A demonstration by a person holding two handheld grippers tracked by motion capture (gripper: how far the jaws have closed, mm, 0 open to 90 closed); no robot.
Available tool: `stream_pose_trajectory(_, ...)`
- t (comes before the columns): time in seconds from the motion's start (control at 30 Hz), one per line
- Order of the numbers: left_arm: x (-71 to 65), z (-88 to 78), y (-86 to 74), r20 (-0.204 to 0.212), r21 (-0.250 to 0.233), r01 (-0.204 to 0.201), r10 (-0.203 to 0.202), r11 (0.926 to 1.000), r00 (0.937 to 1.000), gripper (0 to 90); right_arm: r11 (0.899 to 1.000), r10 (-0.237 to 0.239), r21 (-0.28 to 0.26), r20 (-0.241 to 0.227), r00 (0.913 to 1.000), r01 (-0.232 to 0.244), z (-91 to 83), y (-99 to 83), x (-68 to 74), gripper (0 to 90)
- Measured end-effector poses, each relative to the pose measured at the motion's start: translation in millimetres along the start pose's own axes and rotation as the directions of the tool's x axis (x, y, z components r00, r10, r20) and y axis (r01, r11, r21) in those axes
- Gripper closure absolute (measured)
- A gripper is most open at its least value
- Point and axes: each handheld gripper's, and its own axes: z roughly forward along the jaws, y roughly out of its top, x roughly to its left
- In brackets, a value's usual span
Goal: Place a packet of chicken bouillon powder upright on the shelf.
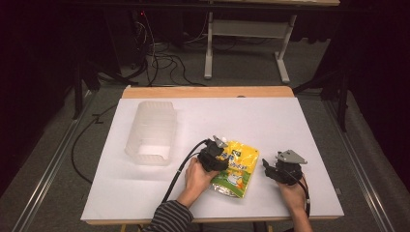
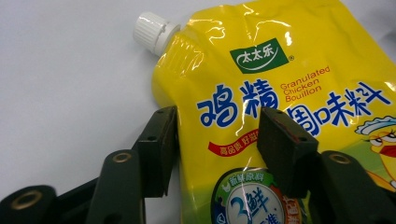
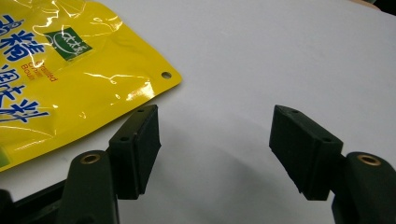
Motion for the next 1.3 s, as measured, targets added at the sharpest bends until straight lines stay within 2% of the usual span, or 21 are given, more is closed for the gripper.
stream_pose_trajectory(0.07,0.4,-2.0,-2.4,-0.004,-0.009,-0.010,0.010,0.9999,0.9999,52.2,1.000,-0.002,0.006,0.002,1.0000,0.002,0.4,0.2,0.7,34.2)
stream_pose_trajectory(0.1,0.8,-2.5,-2.3,-0.004,-0.007,-0.019,0.019,0.9998,0.9998,57.2,1.000,-0.013,0.002,0.007,0.9999,0.013,0.5,0.1,1.7,35.0)
stream_pose_trajectory(0.2,2.2,-3.1,-2.7,0.022,-0.004,0.006,-0.006,1.0000,0.9997,66.7,0.998,-0.049,0.044,0.021,0.9986,0.048,4.9,1.8,5.5,37.5)
stream_pose_trajectory(0.27,1.9,-3.2,-3.0,0.022,-0.007,-0.001,0.002,1.0000,0.9998,72.4,0.997,-0.067,0.049,0.025,0.9975,0.066,3.9,1.8,7.6,38.6)
stream_pose_trajectory(0.33,2.3,-3.7,-5.0,0.032,-0.018,0.012,-0.012,0.9998,0.9994,77.1,0.996,-0.075,0.040,0.024,0.9969,0.074,3.7,1.6,7.9,37.7)
stream_pose_trajectory(0.37,2.5,-3.9,-7.3,0.045,-0.032,0.026,-0.024,0.9992,0.9987,79.1,0.997,-0.075,0.020,0.034,0.9966,0.074,1.8,0.8,8.4,37.2)
stream_pose_trajectory(0.47,2.2,-3.8,-6.2,0.043,-0.030,0.011,-0.010,0.9995,0.9990,83.4,0.999,-0.050,-0.017,0.050,0.9975,0.051,-2.1,-0.6,7.1,38.0)
stream_pose_trajectory(0.5,2.8,-3.7,-6.0,0.047,-0.027,0.006,-0.005,0.9996,0.9989,85.5,0.999,-0.024,-0.037,0.046,0.9987,0.026,-3.6,-1.3,4.0,38.3)
stream_pose_trajectory(0.53,4.4,-3.7,-6.1,0.059,-0.029,0.017,-0.015,0.9994,0.9982,86.2,0.999,0.027,-0.044,0.026,0.9993,-0.026,-4.1,-1.7,-0.6,38.0)
stream_pose_trajectory(0.6,5.4,-4.2,-5.9,0.065,-0.025,0.023,-0.022,0.9994,0.9977,86.7,0.998,0.037,-0.053,0.019,0.9991,-0.036,-4.6,-2.1,-2.0,38.0)
stream_pose_trajectory(0.7,6.5,-4.9,-6.3,0.073,-0.033,0.016,-0.013,0.9993,0.9972,87.7,0.999,0.019,-0.046,0.025,0.9995,-0.018,-4.2,-1.8,-0.2,37.9)
stream_pose_trajectory(0.77,8.5,-5.7,-6.3,0.089,-0.042,0.026,-0.022,0.9988,0.9957,88.0,0.999,0.019,-0.047,0.025,0.9995,-0.018,-4.2,-1.8,0.0,37.9)
stream_pose_trajectory(0.83,11.7,-7.7,-5.4,0.129,-0.052,0.059,-0.051,0.9969,0.9904,88.0,0.998,0.028,-0.058,0.023,0.9993,-0.026,-5.4,-2.2,-0.8,37.7)
stream_pose_trajectory(0.87,12.9,-11.8,-4.1,0.156,-0.071,0.082,-0.070,0.9941,0.9853,88.1,0.997,0.041,-0.072,0.020,0.9990,-0.040,-6.5,-3.1,-2.2,37.7)
stream_pose_trajectory(0.9,12.9,-11.8,-4.1,0.156,-0.071,0.082,-0.070,0.9941,0.9853,88.0,0.996,0.041,-0.075,0.017,0.9990,-0.039,-6.7,-3.2,-3.2,37.7)
stream_pose_trajectory(0.93,12.8,-19.0,-2.6,0.177,-0.092,0.093,-0.076,0.9915,0.9813,88.1,0.996,0.048,-0.072,0.016,0.9987,-0.047,-7.0,-3.1,-3.2,37.7)
stream_pose_trajectory(0.97,12.8,-19.0,-2.6,0.177,-0.092,0.093,-0.076,0.9915,0.9813,88.0,0.996,0.048,-0.072,0.016,0.9987,-0.047,-7.0,-3.1,-3.2,37.7)
stream_pose_trajectory(1.07,12.5,-36.0,0.1,0.222,-0.133,0.098,-0.066,0.9863,0.9727,88.1,0.997,0.041,-0.073,0.017,0.9990,-0.039,-6.8,-3.3,-2.8,37.8)
stream_pose_trajectory(1.17,13.7,-44.2,2.5,0.229,-0.148,0.088,-0.052,0.9851,0.9721,88.3,0.997,0.042,-0.071,0.017,0.9990,-0.040,-6.4,-3.1,-2.4,37.9)
stream_pose_trajectory(1.2,15.1,-48.9,3.5,0.243,-0.162,0.095,-0.054,0.9822,0.9685,88.3,0.997,0.040,-0.071,0.017,0.9990,-0.039,-6.3,-3.0,-2.3,37.9)
stream_pose_trajectory(1.3,18.0,-59.6,4.3,0.264,-0.192,0.108,-0.055,0.9755,0.9631,88.7,0.996,0.038,-0.076,0.017,0.9991,-0.036,-6.8,-3.3,-2.6,37.8)
